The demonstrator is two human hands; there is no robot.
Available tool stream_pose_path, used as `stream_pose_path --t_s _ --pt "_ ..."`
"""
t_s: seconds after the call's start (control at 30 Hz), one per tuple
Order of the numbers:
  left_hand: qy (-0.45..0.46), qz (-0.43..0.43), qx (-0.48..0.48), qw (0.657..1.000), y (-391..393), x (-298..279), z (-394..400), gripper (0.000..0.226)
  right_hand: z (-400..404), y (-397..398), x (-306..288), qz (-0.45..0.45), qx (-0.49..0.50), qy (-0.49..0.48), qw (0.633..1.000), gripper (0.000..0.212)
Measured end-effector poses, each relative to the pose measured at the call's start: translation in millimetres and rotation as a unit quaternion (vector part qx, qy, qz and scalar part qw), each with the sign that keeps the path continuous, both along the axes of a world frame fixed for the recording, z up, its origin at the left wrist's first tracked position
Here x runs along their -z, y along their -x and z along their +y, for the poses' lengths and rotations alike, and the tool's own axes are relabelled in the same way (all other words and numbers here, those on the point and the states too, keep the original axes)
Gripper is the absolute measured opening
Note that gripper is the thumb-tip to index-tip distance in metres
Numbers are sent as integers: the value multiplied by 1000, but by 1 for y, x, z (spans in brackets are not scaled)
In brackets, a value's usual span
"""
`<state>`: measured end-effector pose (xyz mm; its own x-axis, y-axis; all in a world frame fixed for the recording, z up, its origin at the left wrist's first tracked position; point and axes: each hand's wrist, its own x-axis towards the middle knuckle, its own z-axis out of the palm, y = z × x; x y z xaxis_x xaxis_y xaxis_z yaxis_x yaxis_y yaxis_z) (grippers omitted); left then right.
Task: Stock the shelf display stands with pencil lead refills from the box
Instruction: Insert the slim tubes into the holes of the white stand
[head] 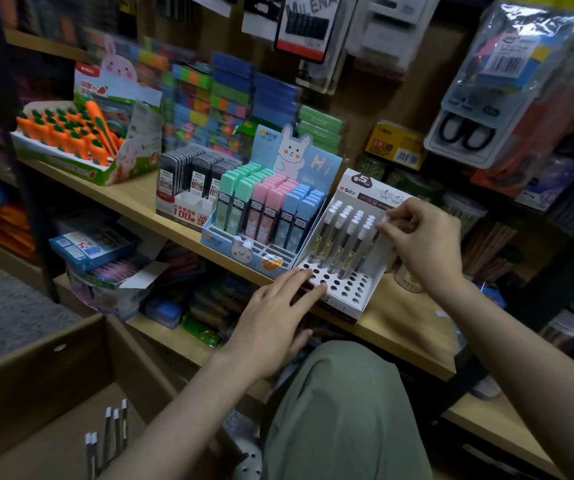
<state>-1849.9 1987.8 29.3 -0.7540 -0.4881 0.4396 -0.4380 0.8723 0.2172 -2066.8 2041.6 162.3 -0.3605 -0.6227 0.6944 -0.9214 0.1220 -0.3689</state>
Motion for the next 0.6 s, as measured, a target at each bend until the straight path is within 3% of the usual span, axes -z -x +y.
stream_pose_path --t_s 0.2,0.3,0.4,0.47,0.6 --pt "-6 -12 8 1000 -3 -2 2 73 4 -4 5 63 39 -37 997 20" --pt "-15 -9 20 1000 -4 -2 3 74 8 -9 5 31 47 -80 995 24" --pt "-49 99 45 993 -11 1 5 60 21 -27 9 5 -2 -5 1000 26" --pt "-79 181 46 979 -19 4 6 43 27 -52 19 -52 -72 30 996 17" --pt "-209 246 -28 946 -53 26 -2 15 12 -124 60 -231 -236 -75 941 12"
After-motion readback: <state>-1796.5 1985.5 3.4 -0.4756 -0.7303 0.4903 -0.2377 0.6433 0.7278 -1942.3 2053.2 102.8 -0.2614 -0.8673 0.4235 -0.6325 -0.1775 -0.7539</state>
